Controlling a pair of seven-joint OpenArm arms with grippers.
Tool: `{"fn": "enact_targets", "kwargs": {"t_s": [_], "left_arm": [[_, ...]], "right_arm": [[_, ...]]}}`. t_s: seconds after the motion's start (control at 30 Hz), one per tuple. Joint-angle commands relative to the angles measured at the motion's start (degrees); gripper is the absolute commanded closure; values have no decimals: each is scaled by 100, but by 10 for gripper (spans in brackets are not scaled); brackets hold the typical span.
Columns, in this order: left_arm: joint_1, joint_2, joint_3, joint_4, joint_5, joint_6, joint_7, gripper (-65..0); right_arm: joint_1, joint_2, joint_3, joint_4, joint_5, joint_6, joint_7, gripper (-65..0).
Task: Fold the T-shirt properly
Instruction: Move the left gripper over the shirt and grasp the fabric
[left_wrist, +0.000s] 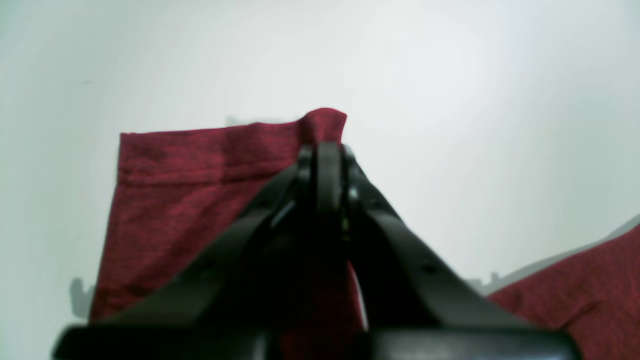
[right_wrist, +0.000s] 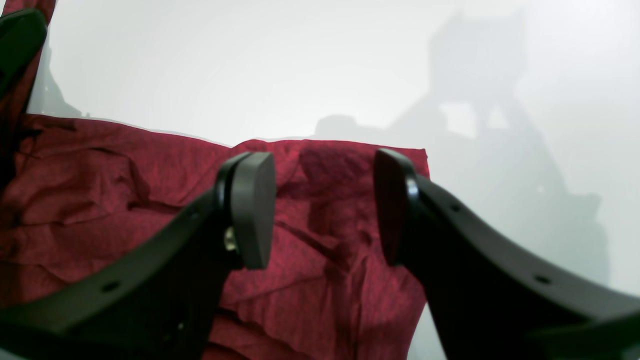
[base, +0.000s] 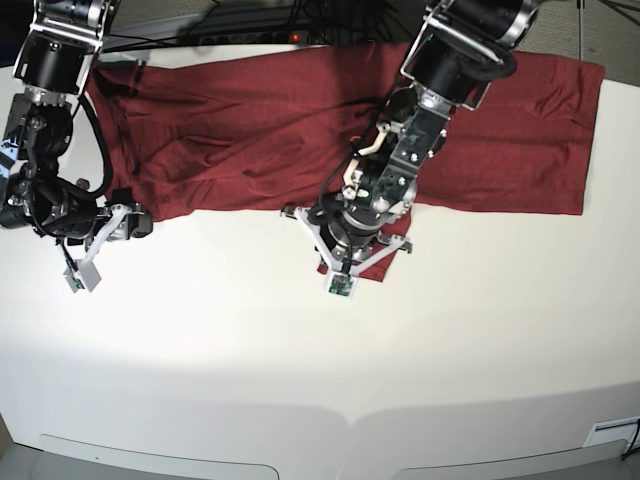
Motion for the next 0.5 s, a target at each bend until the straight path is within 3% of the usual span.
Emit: {"fn": "enact_targets", "kwargs": {"t_s": [0.0,0.13,0.23,0.47], "left_arm": [[0,37,7,31,-85,11,431,0],[74,22,7,531,-240,66,608,0],[396,-92,0,1386,-282,444,662,0],[1775,-1029,0,4127,-278,1180,380,0]], "right_arm": [[109,107,39,90,94,28,90,-315],[109,107,42,90,94,28,116,-315],[109,105,39,90,94,28,120,-315],[109,101,39,90,96,28,197,-315]]}}
